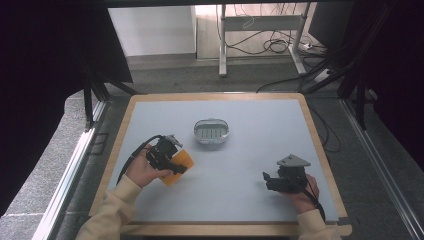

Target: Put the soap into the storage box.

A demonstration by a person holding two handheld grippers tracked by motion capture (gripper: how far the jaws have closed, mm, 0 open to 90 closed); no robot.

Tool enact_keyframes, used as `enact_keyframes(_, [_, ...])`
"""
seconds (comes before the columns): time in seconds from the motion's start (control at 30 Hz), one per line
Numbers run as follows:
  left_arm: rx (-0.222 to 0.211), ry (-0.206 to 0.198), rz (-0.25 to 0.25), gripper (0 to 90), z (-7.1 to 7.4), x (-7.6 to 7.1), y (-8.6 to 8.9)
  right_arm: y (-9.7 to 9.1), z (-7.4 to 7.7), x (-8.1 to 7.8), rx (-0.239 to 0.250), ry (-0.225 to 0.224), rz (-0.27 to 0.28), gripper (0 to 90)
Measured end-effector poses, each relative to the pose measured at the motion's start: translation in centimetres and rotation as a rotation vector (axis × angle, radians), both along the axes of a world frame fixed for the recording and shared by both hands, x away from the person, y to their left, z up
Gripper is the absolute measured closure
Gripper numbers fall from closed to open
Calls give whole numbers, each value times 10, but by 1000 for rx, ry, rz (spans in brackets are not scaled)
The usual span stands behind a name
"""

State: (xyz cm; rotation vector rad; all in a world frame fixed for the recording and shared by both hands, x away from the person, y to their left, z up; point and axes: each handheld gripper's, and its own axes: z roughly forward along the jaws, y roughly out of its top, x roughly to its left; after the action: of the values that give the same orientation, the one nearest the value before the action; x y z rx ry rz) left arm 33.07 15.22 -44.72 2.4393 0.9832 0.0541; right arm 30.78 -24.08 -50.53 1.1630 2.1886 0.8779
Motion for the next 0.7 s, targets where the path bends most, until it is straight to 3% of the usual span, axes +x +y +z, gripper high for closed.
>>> enact_keyframes(0.07, [-11,-24,1,618,3,0,0,0,1,0,-1,-5,-3,170])
enact_keyframes(0.17, [-18,-27,-4,618,4,1,0,1,1,0,-2,-6,-3,170])
enact_keyframes(0.2, [-43,-16,-15,618,5,2,1,1,0,0,-2,-5,-3,170])
enact_keyframes(0.37, [-34,-22,-21,618,9,4,1,1,0,0,-3,-5,-2,170])
enact_keyframes(0.7, [-59,-44,-48,618,21,12,-1,-1,1,0,-2,-6,-1,170])
